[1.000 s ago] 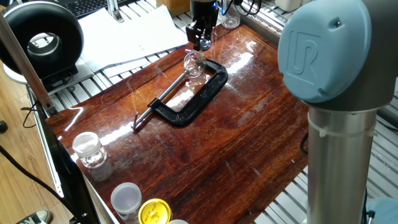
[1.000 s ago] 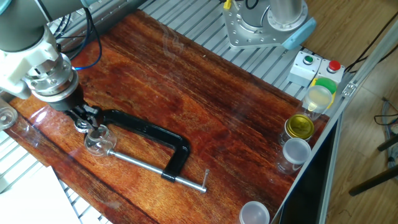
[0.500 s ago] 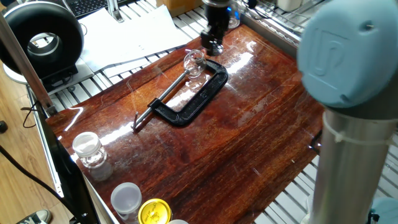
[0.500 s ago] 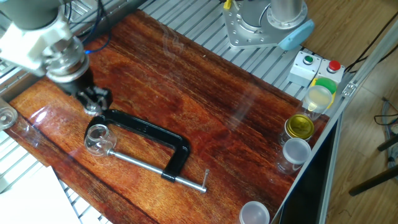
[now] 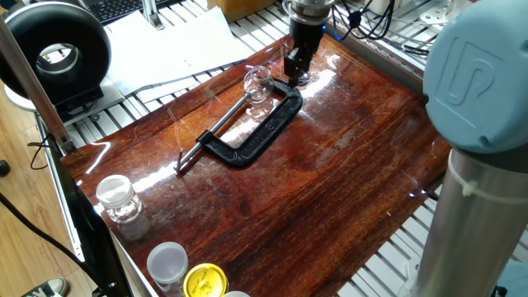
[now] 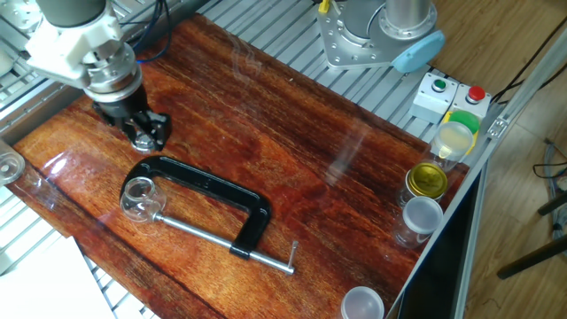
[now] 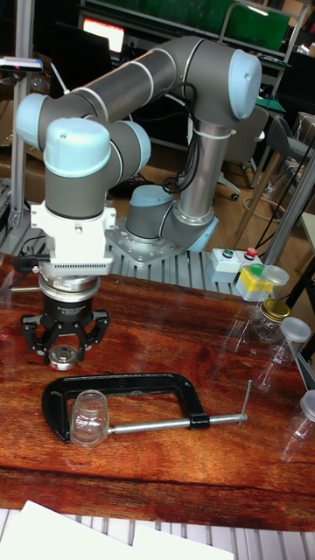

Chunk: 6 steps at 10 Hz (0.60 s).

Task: Unscrew the lid from the jar

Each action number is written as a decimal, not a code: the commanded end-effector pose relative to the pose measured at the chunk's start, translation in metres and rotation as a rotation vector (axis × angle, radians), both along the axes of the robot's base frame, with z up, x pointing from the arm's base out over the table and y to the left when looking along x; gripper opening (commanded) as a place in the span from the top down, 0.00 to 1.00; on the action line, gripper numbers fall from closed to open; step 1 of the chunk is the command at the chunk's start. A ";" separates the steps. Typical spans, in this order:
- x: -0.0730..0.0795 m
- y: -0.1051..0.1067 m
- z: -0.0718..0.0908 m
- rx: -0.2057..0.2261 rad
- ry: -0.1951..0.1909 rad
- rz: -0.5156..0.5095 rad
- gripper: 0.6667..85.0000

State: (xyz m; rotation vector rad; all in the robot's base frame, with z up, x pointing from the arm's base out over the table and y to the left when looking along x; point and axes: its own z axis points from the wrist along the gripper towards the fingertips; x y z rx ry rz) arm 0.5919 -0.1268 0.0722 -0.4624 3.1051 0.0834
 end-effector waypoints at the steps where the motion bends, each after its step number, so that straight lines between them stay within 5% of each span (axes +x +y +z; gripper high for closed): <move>1: -0.020 -0.016 -0.002 -0.049 0.059 -0.048 0.64; 6: -0.016 -0.014 -0.003 -0.032 0.022 0.011 0.63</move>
